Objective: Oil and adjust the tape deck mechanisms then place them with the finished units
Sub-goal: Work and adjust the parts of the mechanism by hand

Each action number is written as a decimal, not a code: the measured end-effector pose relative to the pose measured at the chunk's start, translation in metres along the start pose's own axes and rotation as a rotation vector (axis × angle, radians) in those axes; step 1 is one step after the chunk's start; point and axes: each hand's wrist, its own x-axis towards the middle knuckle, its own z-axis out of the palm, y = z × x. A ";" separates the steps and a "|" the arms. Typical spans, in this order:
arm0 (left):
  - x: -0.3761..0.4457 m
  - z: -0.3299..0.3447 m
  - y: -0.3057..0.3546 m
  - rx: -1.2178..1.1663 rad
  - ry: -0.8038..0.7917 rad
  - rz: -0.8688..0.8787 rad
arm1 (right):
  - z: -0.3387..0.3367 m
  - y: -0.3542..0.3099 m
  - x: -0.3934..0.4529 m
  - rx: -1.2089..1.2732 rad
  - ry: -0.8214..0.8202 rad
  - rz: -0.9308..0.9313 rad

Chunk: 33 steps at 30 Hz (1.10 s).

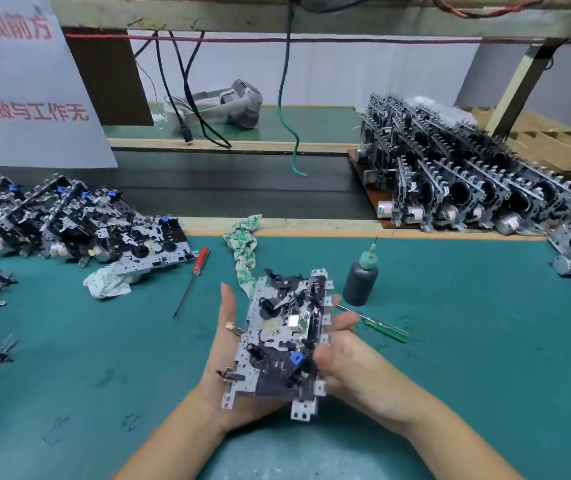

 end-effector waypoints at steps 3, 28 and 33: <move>0.003 -0.009 -0.002 -0.015 0.024 0.035 | -0.019 -0.004 -0.008 -0.333 0.352 -0.059; 0.010 -0.025 -0.001 -0.035 0.353 0.063 | -0.068 0.015 0.000 -0.563 0.783 0.095; 0.011 -0.028 0.000 0.000 0.378 0.050 | -0.064 0.002 -0.016 -0.119 0.269 0.158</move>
